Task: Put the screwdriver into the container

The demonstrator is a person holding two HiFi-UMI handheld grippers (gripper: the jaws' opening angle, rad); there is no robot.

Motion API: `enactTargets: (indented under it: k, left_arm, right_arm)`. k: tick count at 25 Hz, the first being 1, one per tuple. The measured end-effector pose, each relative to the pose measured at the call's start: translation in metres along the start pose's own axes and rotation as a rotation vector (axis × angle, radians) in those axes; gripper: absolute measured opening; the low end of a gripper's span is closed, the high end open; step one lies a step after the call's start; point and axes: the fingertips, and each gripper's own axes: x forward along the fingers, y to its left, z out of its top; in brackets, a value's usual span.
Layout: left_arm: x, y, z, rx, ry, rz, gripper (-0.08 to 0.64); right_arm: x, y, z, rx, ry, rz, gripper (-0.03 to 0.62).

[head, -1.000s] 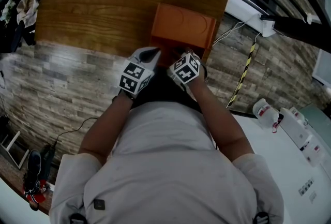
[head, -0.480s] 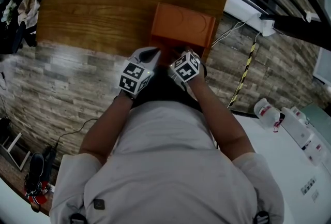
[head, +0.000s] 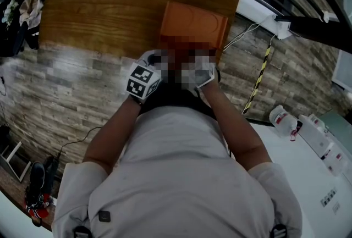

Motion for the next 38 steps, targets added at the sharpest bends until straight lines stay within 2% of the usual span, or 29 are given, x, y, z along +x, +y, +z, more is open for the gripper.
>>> enactTargets:
  k: [11, 21, 38]
  left_arm:
    - [-0.016, -0.014, 0.017, 0.03, -0.03, 0.015, 0.003]
    - [-0.041, -0.04, 0.048, 0.077, -0.07, 0.03, 0.003]
    - [-0.079, -0.116, 0.144, 0.195, -0.189, 0.013, 0.003]
  right_arm:
    - [-0.042, 0.007, 0.01, 0.031, -0.076, -0.005, 0.122]
    - [-0.105, 0.016, 0.034, 0.02, -0.203, -0.027, 0.06]
    - [-0.248, 0.008, 0.067, 0.033, -0.43, -0.095, 0.008]
